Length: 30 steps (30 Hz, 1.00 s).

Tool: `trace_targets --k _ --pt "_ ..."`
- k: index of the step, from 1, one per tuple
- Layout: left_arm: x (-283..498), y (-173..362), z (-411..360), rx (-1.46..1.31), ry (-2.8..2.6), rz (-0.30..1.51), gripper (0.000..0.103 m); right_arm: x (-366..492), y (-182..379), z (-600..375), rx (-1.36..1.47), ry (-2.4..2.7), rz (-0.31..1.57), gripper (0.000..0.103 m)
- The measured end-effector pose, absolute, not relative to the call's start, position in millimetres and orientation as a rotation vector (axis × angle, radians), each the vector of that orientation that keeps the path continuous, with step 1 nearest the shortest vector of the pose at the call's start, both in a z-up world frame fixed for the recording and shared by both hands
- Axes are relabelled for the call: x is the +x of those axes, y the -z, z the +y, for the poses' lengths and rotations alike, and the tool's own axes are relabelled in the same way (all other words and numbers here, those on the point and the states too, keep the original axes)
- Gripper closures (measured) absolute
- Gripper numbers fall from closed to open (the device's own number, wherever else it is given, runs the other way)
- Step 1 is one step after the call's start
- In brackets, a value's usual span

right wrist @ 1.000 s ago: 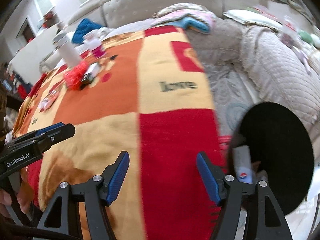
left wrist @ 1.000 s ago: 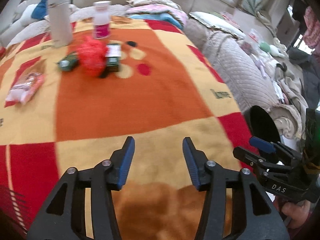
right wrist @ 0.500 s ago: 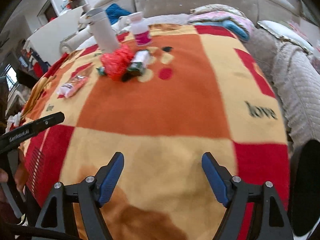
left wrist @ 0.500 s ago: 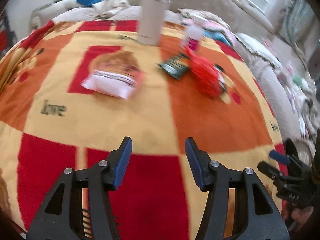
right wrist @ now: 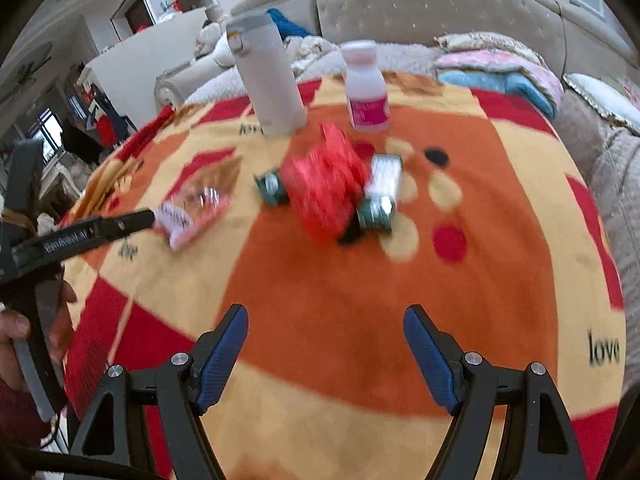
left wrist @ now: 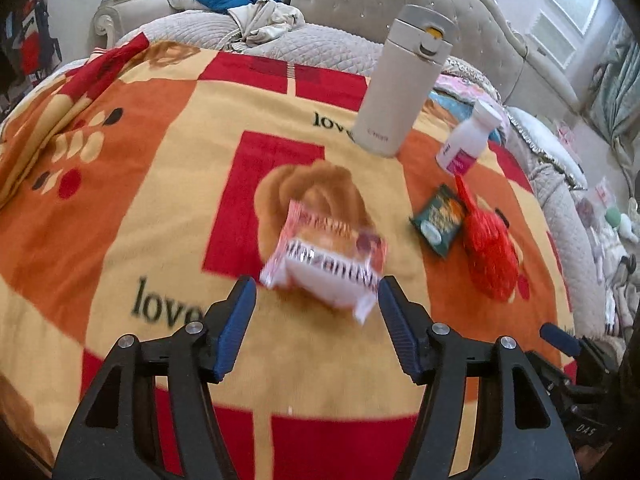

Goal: Collect trash
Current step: 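Grasp the pink ibizan pastry packet with the left tool while the right tool grasps the red mesh bag, then carry the pastry packet and red mesh bag with both tools over the black bin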

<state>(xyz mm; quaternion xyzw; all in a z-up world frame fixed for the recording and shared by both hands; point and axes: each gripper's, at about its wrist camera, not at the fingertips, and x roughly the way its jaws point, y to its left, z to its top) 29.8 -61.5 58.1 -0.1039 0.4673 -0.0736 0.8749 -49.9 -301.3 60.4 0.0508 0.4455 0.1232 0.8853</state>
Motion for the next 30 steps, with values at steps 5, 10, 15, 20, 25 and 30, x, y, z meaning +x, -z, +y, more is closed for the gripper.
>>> trace_targets --k 5,10,15,20,25,30 --pt "57.9 -48.4 -64.3 -0.244 0.176 1.018 0.034 -10.9 -64.1 -293.2 0.087 -0.250 0.906 0.025" --pt "69.8 -35.4 -68.4 -0.215 0.173 1.046 0.033 15.4 -58.6 -283.5 0.045 -0.257 0.897 0.025" --pt "76.4 -28.5 -68.9 -0.243 0.188 1.054 0.027 34.2 -50.1 -270.0 -0.024 -0.265 0.878 0.025" --pt "81.2 -25.2 -78.1 -0.212 0.196 1.047 0.026 43.8 -40.9 -257.3 -0.085 -0.273 0.858 0.029" --pt "71.7 -25.2 -85.2 -0.162 0.243 1.015 0.045 43.5 -32.3 -254.8 -0.083 -0.274 0.887 0.059" --pt "56.1 -29.0 -83.5 -0.188 0.275 1.040 0.051 18.1 -47.8 -263.8 -0.013 -0.315 0.864 0.061"
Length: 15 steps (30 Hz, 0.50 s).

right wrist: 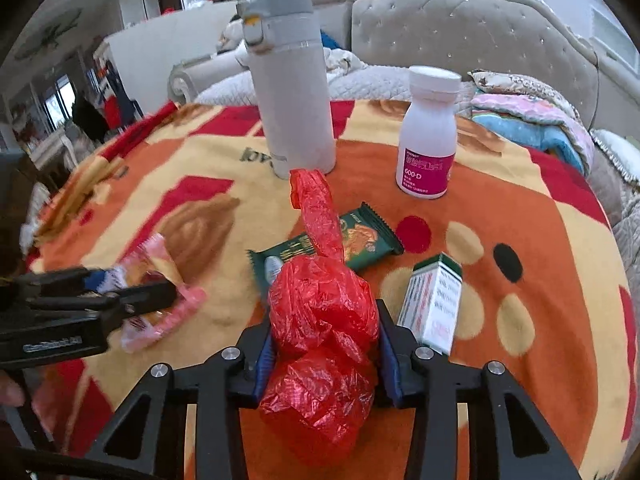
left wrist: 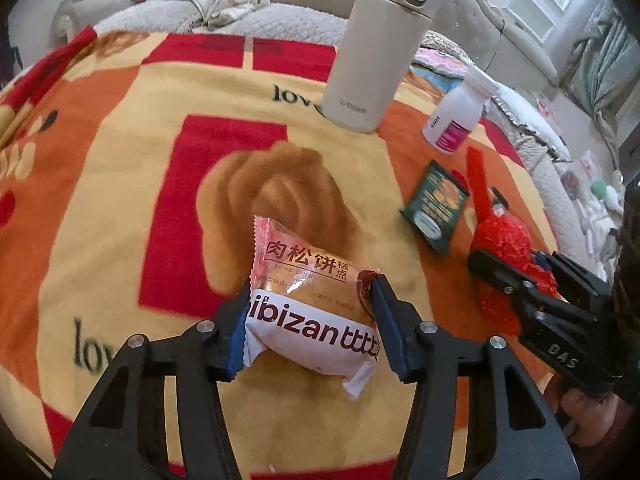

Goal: Collect trash
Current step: 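Carry the pastry packet and red mesh bag with both tools over the black bin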

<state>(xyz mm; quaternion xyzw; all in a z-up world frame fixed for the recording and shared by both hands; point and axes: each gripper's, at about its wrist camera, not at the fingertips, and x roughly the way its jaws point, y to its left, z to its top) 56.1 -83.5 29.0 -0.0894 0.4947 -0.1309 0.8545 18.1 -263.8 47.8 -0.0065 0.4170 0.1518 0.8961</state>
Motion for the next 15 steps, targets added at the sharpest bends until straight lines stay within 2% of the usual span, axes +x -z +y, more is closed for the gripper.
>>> trace_targets --k 15 --pt "-50.4 -57.7 -131.5 -0.110 0.385 0.965 0.053 -101.8 -65.7 -302.9 0.036 -0.304 0.879 0.061"
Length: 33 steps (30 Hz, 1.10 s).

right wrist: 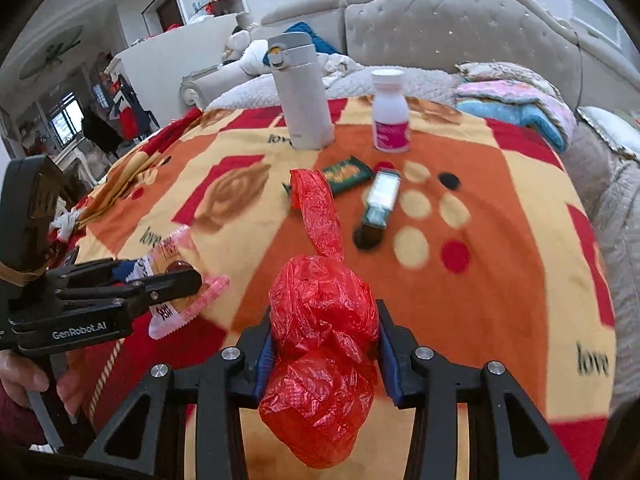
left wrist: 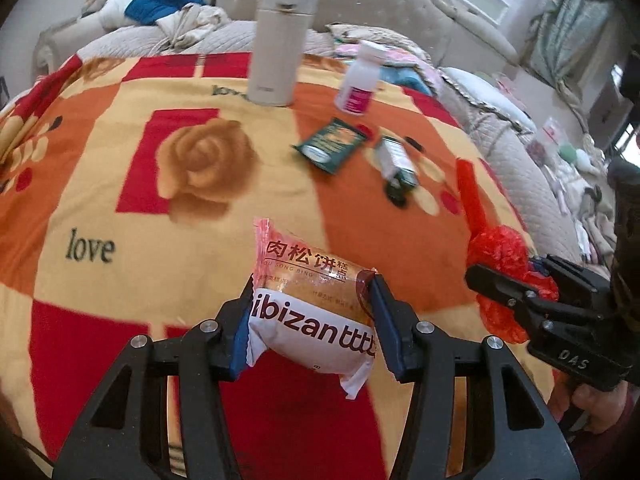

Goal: Collect trash
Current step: 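Carry the pastry packet and red mesh bag with both tools over the black bin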

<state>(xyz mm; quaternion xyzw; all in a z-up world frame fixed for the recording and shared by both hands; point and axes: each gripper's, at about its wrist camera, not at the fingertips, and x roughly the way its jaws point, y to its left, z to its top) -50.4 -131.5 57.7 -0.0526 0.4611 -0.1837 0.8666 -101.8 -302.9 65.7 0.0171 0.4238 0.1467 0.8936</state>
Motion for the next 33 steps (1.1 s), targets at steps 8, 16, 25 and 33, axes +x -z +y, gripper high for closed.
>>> trace_targets --k 8,16,25,33 --pt "-88.6 -63.5 -172.7 -0.085 0.476 0.968 0.053 -147.7 -60.0 -338.9 0.084 -0.242 0.893 0.061" --pt "-114.1 -72.4 -217.4 -0.066 0.585 0.955 0.053 -183.1 -66.9 -378.1 0.107 -0.165 0.872 0.061" --pt "-133.4 -77.6 -270.4 0.006 0.661 0.945 0.053 -207.5 -71.5 -423.5 0.165 -0.084 0.853 0.061" --pt "-141.4 -79.6 -313.3 0.060 0.710 0.941 0.053 -223.4 -74.0 -455.6 0.192 -0.028 0.843 0.061"
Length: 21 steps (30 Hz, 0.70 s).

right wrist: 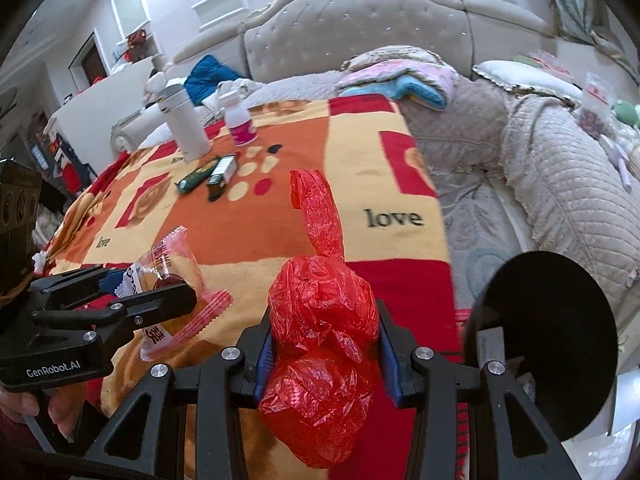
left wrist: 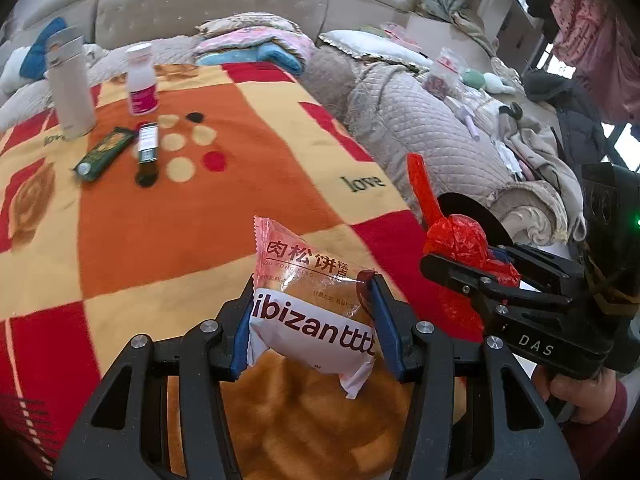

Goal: Collect trash
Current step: 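Carry the pastry packet and red mesh bag with both tools over the black bin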

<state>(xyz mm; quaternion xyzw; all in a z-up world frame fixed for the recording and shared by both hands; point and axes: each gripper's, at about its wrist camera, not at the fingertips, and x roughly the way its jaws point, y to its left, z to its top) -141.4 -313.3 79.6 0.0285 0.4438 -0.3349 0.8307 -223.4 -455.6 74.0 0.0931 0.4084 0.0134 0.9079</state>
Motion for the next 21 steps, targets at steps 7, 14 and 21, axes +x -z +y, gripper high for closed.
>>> trace_targets --k 7,14,21 --pt "-145.4 -77.5 -348.6 0.109 0.750 0.943 0.053 -236.4 -72.6 -487.6 0.220 0.028 0.841 0.061" --pt "-148.5 -76.7 -383.6 0.142 0.789 0.940 0.053 -248.9 -68.5 -520.1 0.252 0.091 0.845 0.061" --pt "-152.3 -69.9 -416.6 0.170 0.826 0.952 0.053 -259.3 -60.8 -548.3 0.288 0.149 0.856 0.061"
